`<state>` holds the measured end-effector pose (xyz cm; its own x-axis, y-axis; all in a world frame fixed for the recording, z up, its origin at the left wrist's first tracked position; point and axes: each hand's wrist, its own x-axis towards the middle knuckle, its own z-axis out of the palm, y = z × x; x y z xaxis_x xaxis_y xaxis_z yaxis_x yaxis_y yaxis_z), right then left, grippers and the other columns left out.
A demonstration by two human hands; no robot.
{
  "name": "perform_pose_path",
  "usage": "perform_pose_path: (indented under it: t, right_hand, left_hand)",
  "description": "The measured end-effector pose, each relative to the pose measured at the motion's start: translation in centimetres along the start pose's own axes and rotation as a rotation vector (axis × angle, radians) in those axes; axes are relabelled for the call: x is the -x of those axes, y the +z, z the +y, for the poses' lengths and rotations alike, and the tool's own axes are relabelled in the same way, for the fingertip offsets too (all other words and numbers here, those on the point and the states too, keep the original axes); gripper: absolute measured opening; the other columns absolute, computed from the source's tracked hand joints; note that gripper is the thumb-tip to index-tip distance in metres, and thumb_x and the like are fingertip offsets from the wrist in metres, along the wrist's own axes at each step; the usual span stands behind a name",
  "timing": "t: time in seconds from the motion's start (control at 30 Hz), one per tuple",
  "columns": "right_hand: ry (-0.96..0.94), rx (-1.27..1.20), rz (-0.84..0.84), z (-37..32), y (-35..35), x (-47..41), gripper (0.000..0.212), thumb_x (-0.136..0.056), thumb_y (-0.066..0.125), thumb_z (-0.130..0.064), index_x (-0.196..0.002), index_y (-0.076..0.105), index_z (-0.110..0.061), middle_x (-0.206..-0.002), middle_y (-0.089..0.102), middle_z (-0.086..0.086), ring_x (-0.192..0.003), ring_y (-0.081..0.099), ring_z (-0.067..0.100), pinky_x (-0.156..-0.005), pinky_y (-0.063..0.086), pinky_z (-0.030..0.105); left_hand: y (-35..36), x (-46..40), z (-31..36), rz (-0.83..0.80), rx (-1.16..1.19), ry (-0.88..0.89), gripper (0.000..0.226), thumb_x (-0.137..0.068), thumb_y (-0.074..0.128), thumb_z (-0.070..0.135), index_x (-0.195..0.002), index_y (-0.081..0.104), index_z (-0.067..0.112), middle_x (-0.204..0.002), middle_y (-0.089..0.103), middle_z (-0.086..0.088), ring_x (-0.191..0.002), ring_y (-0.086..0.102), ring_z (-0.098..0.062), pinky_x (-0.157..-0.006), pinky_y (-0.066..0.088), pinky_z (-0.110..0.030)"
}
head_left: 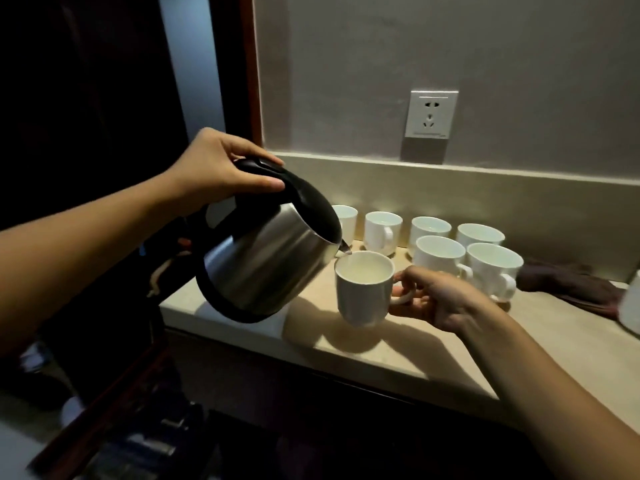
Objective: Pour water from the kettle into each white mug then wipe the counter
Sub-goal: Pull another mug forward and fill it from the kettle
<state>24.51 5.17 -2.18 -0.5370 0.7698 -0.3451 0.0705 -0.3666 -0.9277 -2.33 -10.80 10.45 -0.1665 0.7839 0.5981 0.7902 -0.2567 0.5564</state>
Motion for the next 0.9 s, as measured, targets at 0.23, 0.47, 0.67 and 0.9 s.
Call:
perform_pose_path:
  t: [0.23, 0.47, 0.67, 0.9]
  right_hand:
    - [0.028, 0.036, 0.017, 0.4, 0.9, -1.6, 0.009, -0.083, 0.064, -0.009, -0.086, 0.063, -0.001, -0.079, 0.065, 0.019, -0.063, 0.070, 0.026, -0.055, 0.059, 0.036]
    - [0.027, 0.033, 0.040, 0.8, 0.8, -2.6, 0.008, -0.082, 0.065, -0.010, -0.085, 0.064, -0.003, -0.084, 0.065, 0.018, -0.069, 0.070, 0.026, -0.055, 0.059, 0.033]
    - [0.041, 0.053, 0.030, 0.9, 0.8, -3.2, 0.012, -0.082, 0.066, -0.013, -0.088, 0.065, -0.004, -0.086, 0.067, 0.018, -0.074, 0.070, 0.027, -0.063, 0.060, 0.034]
    - [0.011, 0.039, 0.015, 1.0, 1.3, -3.3, 0.008, -0.083, 0.065, -0.009, -0.079, 0.068, -0.003, -0.074, 0.067, 0.016, -0.068, 0.069, 0.026, -0.062, 0.061, 0.036]
  left_hand:
    - [-0.9, -2.4, 1.3, -0.160, -0.100, 0.044, 0.043, -0.059, 0.077, 0.038, -0.099, 0.071, 0.025, -0.090, 0.071, 0.009, -0.084, 0.069, 0.004, -0.071, 0.049, -0.006]
    - [-0.2, -5.2, 1.9, -0.307, -0.183, 0.084, 0.047, -0.062, 0.077, 0.037, -0.105, 0.072, 0.019, -0.092, 0.071, 0.010, -0.087, 0.070, 0.000, -0.073, 0.053, -0.011]
    - [1.0, -6.5, 1.9, -0.385, -0.226, 0.112, 0.046, -0.061, 0.076, 0.042, -0.104, 0.072, 0.025, -0.092, 0.071, 0.012, -0.087, 0.069, 0.000, -0.072, 0.052, -0.010]
    - [1.1, -7.4, 2.6, -0.449, -0.241, 0.120, 0.046, -0.061, 0.078, 0.043, -0.103, 0.073, 0.024, -0.092, 0.072, 0.012, -0.084, 0.070, 0.000, -0.071, 0.051, -0.010]
